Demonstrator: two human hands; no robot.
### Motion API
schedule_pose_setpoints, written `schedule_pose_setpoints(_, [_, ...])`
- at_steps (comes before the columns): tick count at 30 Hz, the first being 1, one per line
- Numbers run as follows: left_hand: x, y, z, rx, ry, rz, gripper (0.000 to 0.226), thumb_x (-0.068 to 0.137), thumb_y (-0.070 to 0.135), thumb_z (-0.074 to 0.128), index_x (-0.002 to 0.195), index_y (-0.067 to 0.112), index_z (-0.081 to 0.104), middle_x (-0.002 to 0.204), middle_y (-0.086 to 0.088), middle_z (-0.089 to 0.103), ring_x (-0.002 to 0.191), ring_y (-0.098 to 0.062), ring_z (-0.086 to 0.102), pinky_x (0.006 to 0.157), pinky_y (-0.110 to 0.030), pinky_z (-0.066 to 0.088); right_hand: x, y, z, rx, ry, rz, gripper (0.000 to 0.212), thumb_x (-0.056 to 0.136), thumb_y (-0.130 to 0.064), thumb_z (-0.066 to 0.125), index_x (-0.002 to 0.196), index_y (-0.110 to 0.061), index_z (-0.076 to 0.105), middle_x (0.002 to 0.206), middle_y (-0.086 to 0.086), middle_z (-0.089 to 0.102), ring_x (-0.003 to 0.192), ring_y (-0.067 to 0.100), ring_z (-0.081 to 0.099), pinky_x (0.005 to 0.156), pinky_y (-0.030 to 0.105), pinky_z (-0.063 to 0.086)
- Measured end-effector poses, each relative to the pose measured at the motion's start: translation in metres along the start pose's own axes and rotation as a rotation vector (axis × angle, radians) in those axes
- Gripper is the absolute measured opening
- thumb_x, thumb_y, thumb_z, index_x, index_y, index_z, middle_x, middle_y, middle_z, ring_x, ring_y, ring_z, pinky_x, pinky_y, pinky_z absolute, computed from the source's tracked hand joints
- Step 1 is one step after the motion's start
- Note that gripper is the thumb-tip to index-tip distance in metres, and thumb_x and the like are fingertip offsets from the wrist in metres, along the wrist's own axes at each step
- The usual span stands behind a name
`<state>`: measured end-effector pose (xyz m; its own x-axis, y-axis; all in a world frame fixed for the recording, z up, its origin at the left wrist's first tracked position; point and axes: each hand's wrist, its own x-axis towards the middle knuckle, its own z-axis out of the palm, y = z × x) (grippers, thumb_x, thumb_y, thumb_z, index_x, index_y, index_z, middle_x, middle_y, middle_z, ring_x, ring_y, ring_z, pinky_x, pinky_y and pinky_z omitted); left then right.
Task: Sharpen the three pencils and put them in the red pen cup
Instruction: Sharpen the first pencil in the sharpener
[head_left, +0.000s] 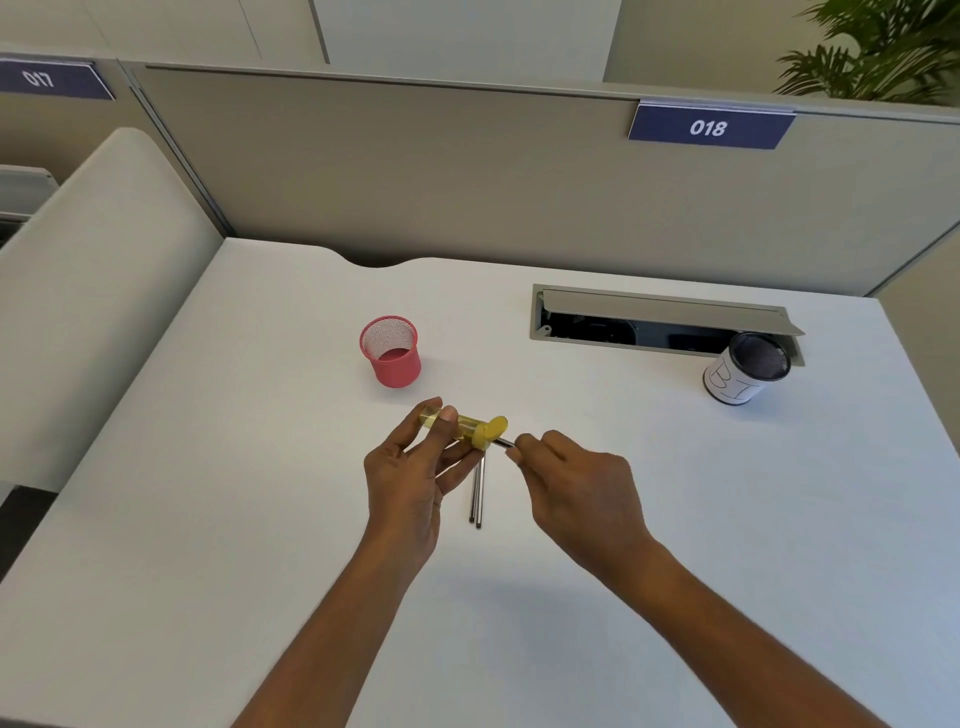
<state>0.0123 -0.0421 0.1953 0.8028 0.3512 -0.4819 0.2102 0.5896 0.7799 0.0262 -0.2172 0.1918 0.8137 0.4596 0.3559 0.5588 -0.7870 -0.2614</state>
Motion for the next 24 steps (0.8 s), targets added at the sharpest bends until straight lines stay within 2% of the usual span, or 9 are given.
schedule_pose_setpoints(4, [-0.001, -0.003, -0.002, 0.043, -0.026, 0.029, 0.032, 0.090, 0.011, 0.075, 0.122, 0.007, 0.069, 0.102, -0.025, 0.078, 0.096, -0.041, 0.077, 0.088, -0.049, 0.063, 0.024, 0.000, -0.017, 0.931, -0.367, 0.807, 0.029, 0.097, -0.026, 0.066, 0.076, -0.008, 0.076, 0.053, -0.004, 0.038, 0.042, 0.011, 0.024, 0.045, 0.022, 0.023])
schedule_pose_setpoints(6, [-0.002, -0.004, -0.002, 0.045, -0.025, 0.026, 0.032, 0.090, 0.011, 0.075, 0.121, 0.008, 0.070, 0.101, -0.024, 0.078, 0.096, -0.042, 0.077, 0.088, -0.050, 0.063, 0.027, 0.003, -0.022, 1.068, -0.473, 0.933, 0.028, 0.096, -0.024, 0.067, 0.078, -0.006, 0.078, 0.052, -0.005, 0.038, 0.041, 0.011, 0.024, 0.044, 0.023, 0.019])
schedule_pose_setpoints(7, [-0.002, -0.004, -0.001, 0.042, -0.023, 0.027, 0.032, 0.090, 0.011, 0.075, 0.121, 0.008, 0.070, 0.101, -0.024, 0.078, 0.096, -0.042, 0.077, 0.088, -0.049, 0.063, 0.025, 0.003, -0.021, 1.011, -0.449, 0.867, 0.028, 0.097, -0.026, 0.067, 0.078, -0.009, 0.079, 0.050, -0.007, 0.038, 0.042, 0.010, 0.026, 0.046, 0.023, 0.021])
schedule_pose_setpoints(9, [0.000, -0.002, 0.000, 0.029, -0.015, 0.030, 0.033, 0.090, 0.010, 0.076, 0.122, 0.007, 0.070, 0.103, -0.025, 0.078, 0.096, -0.042, 0.077, 0.087, -0.049, 0.063, 0.015, 0.002, -0.013, 0.719, -0.261, 0.553, 0.027, 0.098, -0.035, 0.065, 0.082, -0.017, 0.077, 0.051, -0.011, 0.045, 0.047, 0.009, 0.036, 0.050, 0.020, 0.027])
schedule_pose_setpoints(12, [0.002, 0.000, 0.003, -0.010, 0.010, 0.020, 0.032, 0.089, 0.009, 0.076, 0.120, 0.005, 0.071, 0.106, -0.026, 0.077, 0.094, -0.040, 0.078, 0.086, -0.048, 0.064, 0.005, 0.005, -0.002, 0.153, -0.029, 0.080, 0.032, 0.098, -0.044, 0.062, 0.114, -0.018, 0.070, 0.085, -0.011, 0.068, 0.068, 0.008, 0.058, 0.054, 0.021, 0.046])
schedule_pose_setpoints(15, [0.003, 0.002, 0.006, -0.025, 0.012, 0.004, 0.032, 0.089, 0.008, 0.076, 0.121, 0.005, 0.071, 0.108, -0.025, 0.077, 0.094, -0.040, 0.078, 0.084, -0.047, 0.064, -0.001, 0.014, 0.007, -0.233, 0.062, -0.155, 0.034, 0.099, -0.034, 0.065, 0.123, -0.011, 0.067, 0.089, 0.002, 0.066, 0.065, 0.019, 0.055, 0.041, 0.028, 0.039])
schedule_pose_setpoints(19, [0.002, 0.000, 0.008, -0.016, 0.005, -0.006, 0.034, 0.087, 0.009, 0.078, 0.120, 0.006, 0.072, 0.109, -0.025, 0.077, 0.096, -0.042, 0.077, 0.084, -0.048, 0.064, -0.004, 0.019, 0.012, -0.390, 0.160, -0.210, 0.026, 0.088, -0.017, 0.078, 0.113, -0.009, 0.074, 0.070, 0.001, 0.052, 0.057, 0.017, 0.030, 0.047, 0.029, 0.018])
schedule_pose_setpoints(22, [0.001, -0.002, 0.007, -0.021, 0.001, -0.008, 0.031, 0.087, 0.009, 0.077, 0.118, 0.007, 0.073, 0.106, -0.024, 0.077, 0.094, -0.040, 0.078, 0.081, -0.045, 0.065, 0.000, 0.015, 0.008, -0.212, 0.110, -0.134, 0.012, 0.097, -0.026, 0.067, 0.098, -0.015, 0.073, 0.064, -0.003, 0.044, 0.050, 0.018, 0.025, 0.042, 0.027, 0.019])
schedule_pose_setpoints(24, [0.001, -0.002, 0.005, -0.009, -0.001, 0.000, 0.031, 0.087, 0.009, 0.077, 0.117, 0.008, 0.072, 0.105, -0.024, 0.078, 0.094, -0.040, 0.078, 0.082, -0.046, 0.065, 0.004, 0.009, 0.006, 0.068, 0.002, 0.032, 0.020, 0.100, -0.032, 0.061, 0.088, -0.020, 0.071, 0.062, -0.004, 0.044, 0.049, 0.017, 0.032, 0.043, 0.029, 0.028])
